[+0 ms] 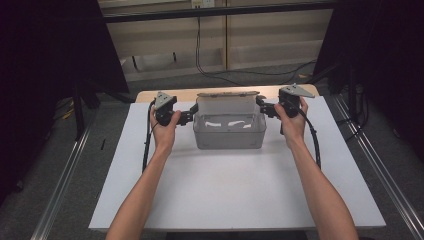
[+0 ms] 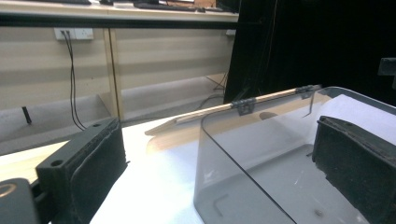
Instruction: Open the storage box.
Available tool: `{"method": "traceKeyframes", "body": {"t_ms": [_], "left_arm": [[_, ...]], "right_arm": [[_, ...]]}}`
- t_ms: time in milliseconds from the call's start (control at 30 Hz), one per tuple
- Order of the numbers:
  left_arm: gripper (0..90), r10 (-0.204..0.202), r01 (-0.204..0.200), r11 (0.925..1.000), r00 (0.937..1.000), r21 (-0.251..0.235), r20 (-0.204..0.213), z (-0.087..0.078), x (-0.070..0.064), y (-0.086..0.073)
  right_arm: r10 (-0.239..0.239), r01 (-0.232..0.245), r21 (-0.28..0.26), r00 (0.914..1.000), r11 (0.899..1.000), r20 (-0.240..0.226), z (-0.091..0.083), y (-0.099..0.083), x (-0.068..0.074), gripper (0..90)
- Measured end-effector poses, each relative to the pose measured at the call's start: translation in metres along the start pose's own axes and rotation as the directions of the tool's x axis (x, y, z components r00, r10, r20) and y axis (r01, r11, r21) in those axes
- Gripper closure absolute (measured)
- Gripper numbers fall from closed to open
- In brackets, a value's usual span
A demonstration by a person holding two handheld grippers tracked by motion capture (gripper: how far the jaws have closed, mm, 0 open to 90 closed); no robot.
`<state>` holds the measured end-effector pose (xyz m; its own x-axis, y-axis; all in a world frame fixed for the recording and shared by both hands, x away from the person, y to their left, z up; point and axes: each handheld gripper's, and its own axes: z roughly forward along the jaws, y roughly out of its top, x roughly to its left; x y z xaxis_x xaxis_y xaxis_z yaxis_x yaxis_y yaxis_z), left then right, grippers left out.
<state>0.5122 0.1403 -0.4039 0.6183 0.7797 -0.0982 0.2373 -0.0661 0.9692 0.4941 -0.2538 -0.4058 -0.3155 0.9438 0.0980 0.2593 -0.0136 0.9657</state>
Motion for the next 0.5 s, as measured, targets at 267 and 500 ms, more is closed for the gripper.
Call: {"method": "traceKeyframes", "body": {"t_ms": [267,500], "left_arm": [[2.4,0.017,-0.018,0.9990,0.9995,-0.041,-0.027,-0.036,-0.014,-0.012],[2.5,0.010,-0.014,0.9981,0.9978,-0.060,-0.066,-0.071,-0.021,-0.024]], "right_arm": [[-0.001,0.001,-0.022,0.9999,1.000,-0.016,-0.031,-0.007,0.008,2.6],[-0.041,0.041,-0.042,0.9992,0.998,0.000,-0.065,-0.019,0.019,2.0]]}}
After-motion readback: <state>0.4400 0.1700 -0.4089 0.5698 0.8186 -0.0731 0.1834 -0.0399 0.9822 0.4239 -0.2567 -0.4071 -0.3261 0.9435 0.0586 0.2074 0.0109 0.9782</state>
